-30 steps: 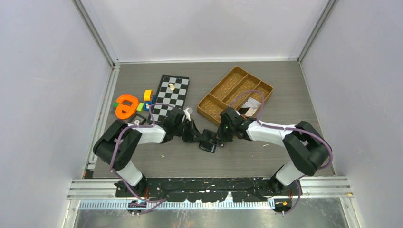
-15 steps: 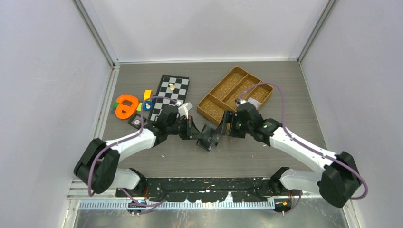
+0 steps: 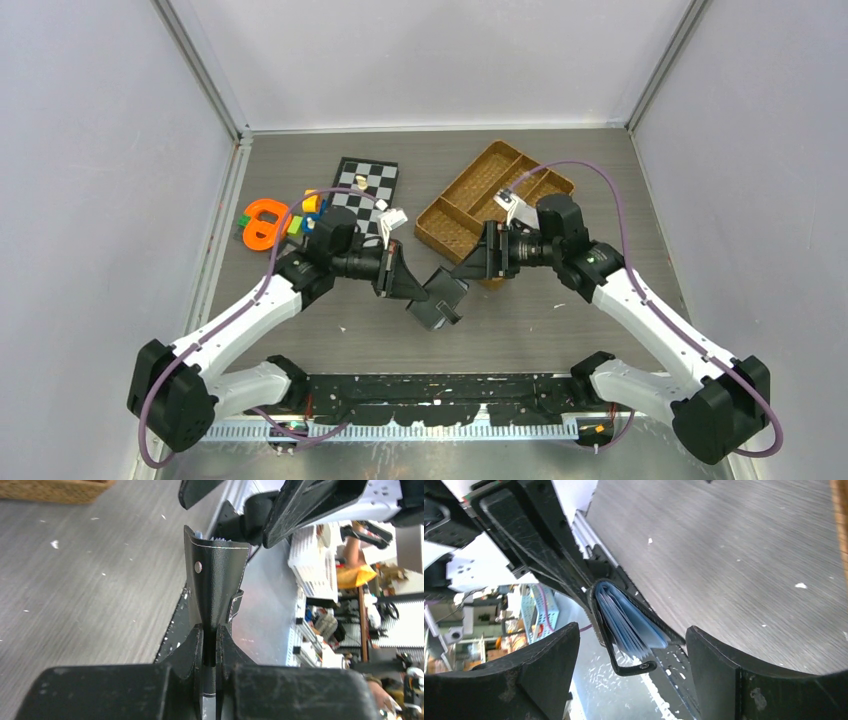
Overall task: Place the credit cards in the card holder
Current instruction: Close the card holder at the center of the board.
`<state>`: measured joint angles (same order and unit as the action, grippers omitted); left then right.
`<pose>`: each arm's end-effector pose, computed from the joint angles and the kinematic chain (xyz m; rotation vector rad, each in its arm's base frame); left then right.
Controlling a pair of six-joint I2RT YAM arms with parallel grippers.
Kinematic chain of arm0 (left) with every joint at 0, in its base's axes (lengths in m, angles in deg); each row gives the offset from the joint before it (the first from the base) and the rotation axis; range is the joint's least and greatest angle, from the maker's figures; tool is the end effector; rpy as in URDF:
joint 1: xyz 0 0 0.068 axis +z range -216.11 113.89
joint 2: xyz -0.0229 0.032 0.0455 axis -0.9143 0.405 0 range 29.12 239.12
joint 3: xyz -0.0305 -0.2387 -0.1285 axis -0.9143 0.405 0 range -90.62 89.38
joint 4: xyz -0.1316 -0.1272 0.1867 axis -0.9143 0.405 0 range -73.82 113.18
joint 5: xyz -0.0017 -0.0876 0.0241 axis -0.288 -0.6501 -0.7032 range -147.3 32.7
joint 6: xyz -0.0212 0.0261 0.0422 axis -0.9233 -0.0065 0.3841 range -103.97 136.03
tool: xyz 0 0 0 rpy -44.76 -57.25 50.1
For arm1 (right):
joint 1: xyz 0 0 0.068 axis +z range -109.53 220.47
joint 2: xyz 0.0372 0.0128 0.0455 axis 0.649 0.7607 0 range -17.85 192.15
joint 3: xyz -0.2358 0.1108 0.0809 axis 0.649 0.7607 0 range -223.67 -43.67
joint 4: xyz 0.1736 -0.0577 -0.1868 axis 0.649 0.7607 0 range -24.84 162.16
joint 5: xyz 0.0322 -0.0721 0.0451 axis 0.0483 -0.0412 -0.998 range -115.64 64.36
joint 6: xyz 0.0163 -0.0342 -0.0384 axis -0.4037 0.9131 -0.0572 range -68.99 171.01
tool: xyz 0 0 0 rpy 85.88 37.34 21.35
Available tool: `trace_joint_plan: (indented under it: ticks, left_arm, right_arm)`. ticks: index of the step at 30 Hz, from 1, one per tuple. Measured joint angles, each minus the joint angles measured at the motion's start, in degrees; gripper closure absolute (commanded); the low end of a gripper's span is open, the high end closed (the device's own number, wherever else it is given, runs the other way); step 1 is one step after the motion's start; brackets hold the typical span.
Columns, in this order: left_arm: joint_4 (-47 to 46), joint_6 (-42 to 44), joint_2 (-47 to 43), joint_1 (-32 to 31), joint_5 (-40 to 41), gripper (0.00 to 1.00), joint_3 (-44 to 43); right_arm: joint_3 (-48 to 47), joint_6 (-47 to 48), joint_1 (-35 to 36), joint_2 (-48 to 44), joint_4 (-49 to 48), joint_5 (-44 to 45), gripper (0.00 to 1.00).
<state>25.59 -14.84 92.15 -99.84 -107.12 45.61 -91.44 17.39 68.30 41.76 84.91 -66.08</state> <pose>0.1814 -0.1539 0.2780 0.6557 2.1681 -1.5491 0.1879 0.1253 0.2966 -0.3479 2.2629 1.3504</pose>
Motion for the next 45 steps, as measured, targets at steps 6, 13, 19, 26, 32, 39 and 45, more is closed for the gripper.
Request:
trace_joint_plan:
  ticks: [6, 13, 19, 26, 32, 39, 45]
  left_arm:
    - [2.69, 1.33, 0.0, 0.0, -5.7, 1.0, -0.72]
    - [3.15, 1.33, 0.0, 0.0, -7.91, 1.0, -0.94]
    - [3.23, 1.36, -0.09, 0.0, -7.41, 1.0, -0.96]
    - [6.95, 3.78, -0.85, -0.15, 0.74, 0.38, -1.86]
    - [15.17, 4.66, -0.92, 3.17, 16.04, 0.27, -4.94]
    - [18.58, 0.83, -2.86, 12.63, 23.69, 0.27, -2.56]
    - [18.8, -1.44, -4.92, 15.5, 25.66, 0.26, 1.11]
  right_arm:
    - [-1.05, 0.79, 2.4, 0.48, -1.84, -5.51, 0.18]
    - [-1.75, 2.1, 5.29, 3.04, -1.68, -8.76, 0.21]
    - [-2.38, 3.37, 8.46, 5.38, -0.94, -9.18, 0.61]
    - [-3.17, 5.2, 9.55, 5.42, 1.46, -4.33, 0.99]
    - [-7.45, 13.09, 16.48, 6.71, 9.84, 18.05, 1.0]
    - [-14.93, 23.93, 29.11, 16.85, 14.08, 47.78, 1.0]
    - [-17.29, 31.43, 37.68, 27.26, 14.56, 67.67, 0.99]
